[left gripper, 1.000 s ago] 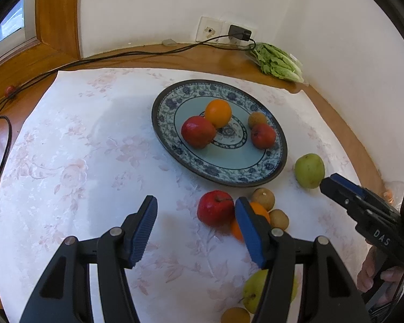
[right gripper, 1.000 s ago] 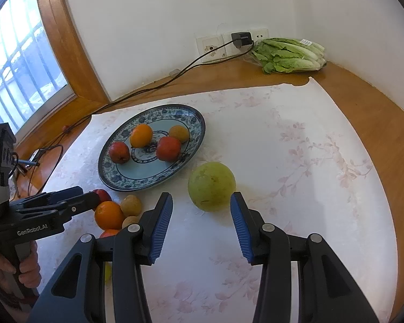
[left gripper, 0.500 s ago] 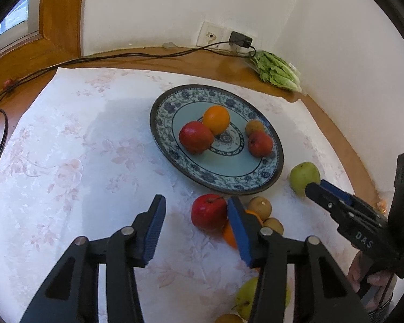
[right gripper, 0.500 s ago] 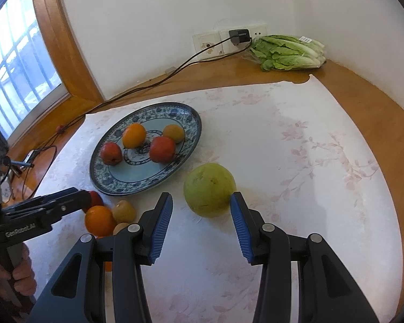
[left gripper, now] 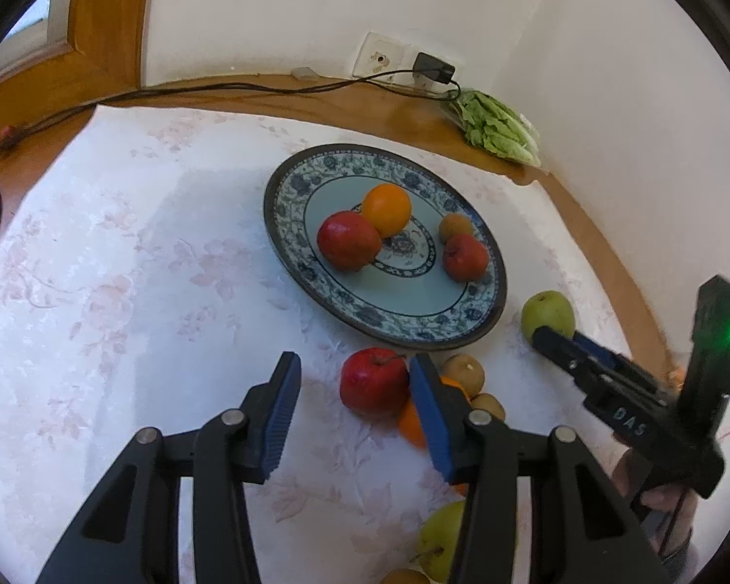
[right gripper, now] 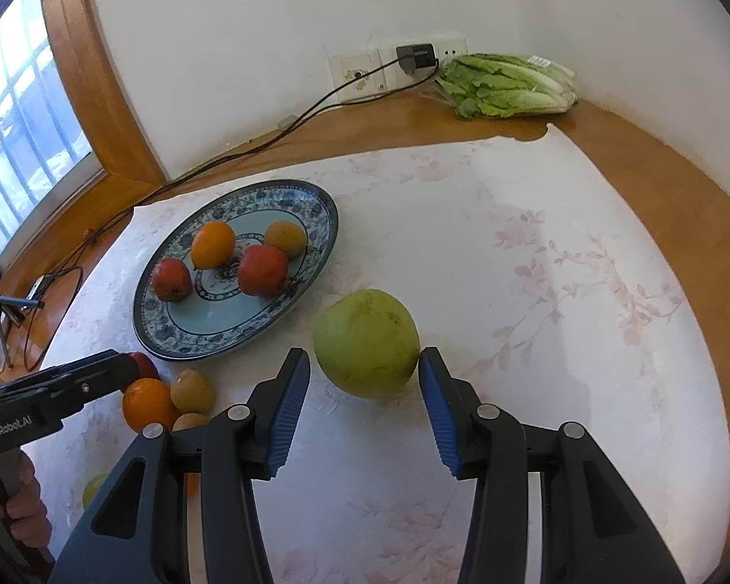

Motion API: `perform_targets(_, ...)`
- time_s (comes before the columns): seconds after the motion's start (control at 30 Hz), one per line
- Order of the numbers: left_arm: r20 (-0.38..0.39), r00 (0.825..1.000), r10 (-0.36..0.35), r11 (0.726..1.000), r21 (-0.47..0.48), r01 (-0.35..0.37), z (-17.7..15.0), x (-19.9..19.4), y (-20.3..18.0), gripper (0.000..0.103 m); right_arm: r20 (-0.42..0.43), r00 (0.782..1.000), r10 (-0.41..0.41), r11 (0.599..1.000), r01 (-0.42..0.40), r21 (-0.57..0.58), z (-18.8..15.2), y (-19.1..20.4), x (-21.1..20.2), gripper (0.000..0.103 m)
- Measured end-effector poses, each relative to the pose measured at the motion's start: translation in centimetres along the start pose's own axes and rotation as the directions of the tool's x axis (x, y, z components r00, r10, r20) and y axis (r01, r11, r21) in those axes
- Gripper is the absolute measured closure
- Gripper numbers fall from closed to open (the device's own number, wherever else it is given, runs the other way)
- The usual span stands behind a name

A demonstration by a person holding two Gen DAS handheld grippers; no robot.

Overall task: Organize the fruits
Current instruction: 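Grasp a red apple with the left tool while the right tool grasps the green pomelo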

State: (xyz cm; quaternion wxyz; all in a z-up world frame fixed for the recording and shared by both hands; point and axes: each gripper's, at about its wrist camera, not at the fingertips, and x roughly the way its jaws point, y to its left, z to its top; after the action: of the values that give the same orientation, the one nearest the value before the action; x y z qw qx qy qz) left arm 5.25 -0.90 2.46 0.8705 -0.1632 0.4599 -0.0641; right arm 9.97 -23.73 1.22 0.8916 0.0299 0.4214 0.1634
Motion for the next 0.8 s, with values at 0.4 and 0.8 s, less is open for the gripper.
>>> perform_targets(0.4,-0.012,0.998,-0.054,0.998,-0.025,0.054,0.0,-0.2,0.2,0.072,0.000,1.000,0.022,0.999,-0.022,0.041,0.2,-0.7,0.7,0.055)
perform_targets(0.8,0.020,0.999,-0.035,0.999,-0.007,0.036,0.1,-1.6,0.0,0.072,0.006,0.999,0.050,0.998,-0.050,0.048,-0.1,-0.8,0.3,0.058)
